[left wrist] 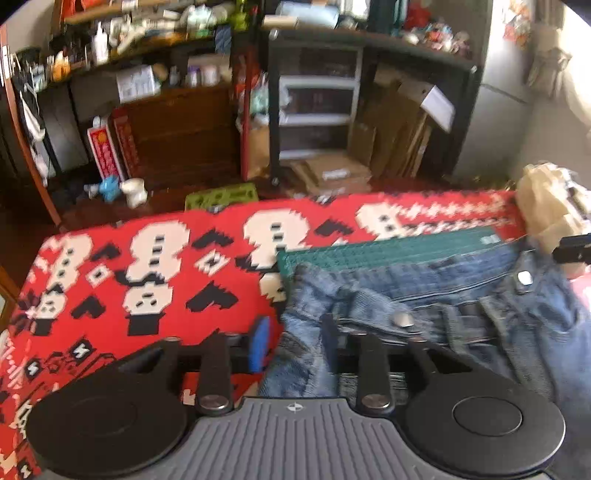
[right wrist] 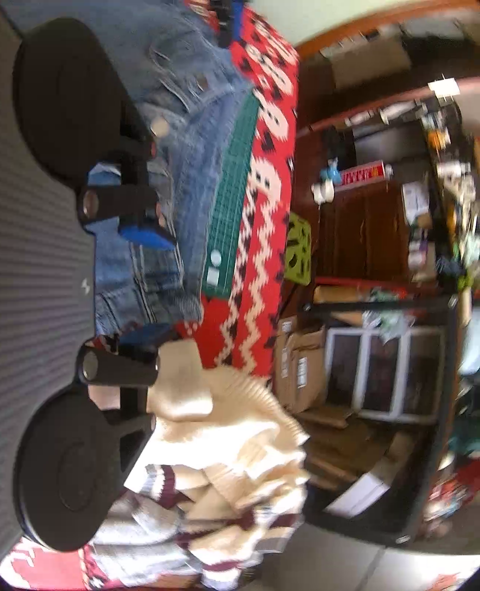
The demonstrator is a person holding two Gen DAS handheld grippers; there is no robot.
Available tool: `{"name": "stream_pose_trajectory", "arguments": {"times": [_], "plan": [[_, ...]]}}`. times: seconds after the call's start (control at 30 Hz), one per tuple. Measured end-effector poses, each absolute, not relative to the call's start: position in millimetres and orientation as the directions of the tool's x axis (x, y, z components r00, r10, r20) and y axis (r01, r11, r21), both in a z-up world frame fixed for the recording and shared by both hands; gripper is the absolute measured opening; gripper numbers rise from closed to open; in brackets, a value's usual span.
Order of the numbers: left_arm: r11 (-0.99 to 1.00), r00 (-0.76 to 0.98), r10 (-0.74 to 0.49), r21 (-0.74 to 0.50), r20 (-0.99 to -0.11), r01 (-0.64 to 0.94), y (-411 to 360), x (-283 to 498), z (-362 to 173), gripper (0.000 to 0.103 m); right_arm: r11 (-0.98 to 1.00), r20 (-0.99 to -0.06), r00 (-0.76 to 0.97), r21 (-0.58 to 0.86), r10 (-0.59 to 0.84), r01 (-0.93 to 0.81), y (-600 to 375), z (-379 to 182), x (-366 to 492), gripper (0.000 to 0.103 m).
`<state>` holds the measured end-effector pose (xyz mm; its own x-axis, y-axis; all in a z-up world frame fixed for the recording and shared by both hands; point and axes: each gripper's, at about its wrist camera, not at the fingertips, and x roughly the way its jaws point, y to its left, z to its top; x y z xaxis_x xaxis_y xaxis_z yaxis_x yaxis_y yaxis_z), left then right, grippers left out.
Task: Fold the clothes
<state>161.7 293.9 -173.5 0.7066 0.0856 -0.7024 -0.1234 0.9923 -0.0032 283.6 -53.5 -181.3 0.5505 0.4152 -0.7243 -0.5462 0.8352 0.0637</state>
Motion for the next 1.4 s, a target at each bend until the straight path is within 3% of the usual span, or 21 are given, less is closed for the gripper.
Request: {"name": "stream_pose_trajectory", "arguments": {"times": [0.17,0.23,0.3,0.67,0.83,0.93,1.13,1.4], "plan": [[0.997,0.728,0.035,-0.027,-0.684,-0.073,258,128,-157,0.062,0.789,-0.705,0.530,0.069,0.472,-0.610,-51,-163,231,0.089],[0.998,0.729,0.008,-0.042,-0.684,-0.050,240,113,-155,0.065,0.782,-0.704,0.517,0.087,0.487,-0.618,-47,-162,208,0.092],[0.998,0.723,-0.011,-0.056,-0.691,-0.038,223,100,-156,0.071,0.783,-0.705,0.515,0.093,0.488,-0.615,-47,-164,187,0.102],[0.996,0.654,0.010,-0.051,-0.756,-0.075,159,33,-193,0.073,0.824,-0.736,0.543,0.036,0.404,-0.565,-57,-198,87,0.102],[0.997,0.631,0.066,0.023,-0.773,-0.076,146,21,-207,0.074,0.819,-0.770,0.524,-0.001,0.365,-0.573,-56,-219,62,0.102],[0.994,0.605,0.083,0.025,-0.792,-0.104,148,22,-214,0.079,0.833,-0.788,0.514,-0.003,0.339,-0.554,-55,-231,59,0.102],[0.986,0.571,0.122,0.031,-0.812,-0.166,154,26,-219,0.102,0.861,-0.763,0.546,0.027,0.346,-0.508,-58,-236,56,0.103],[0.983,0.564,0.121,0.020,-0.817,-0.181,157,27,-219,0.103,0.876,-0.779,0.539,0.028,0.322,-0.482,-55,-233,62,0.103]]}}
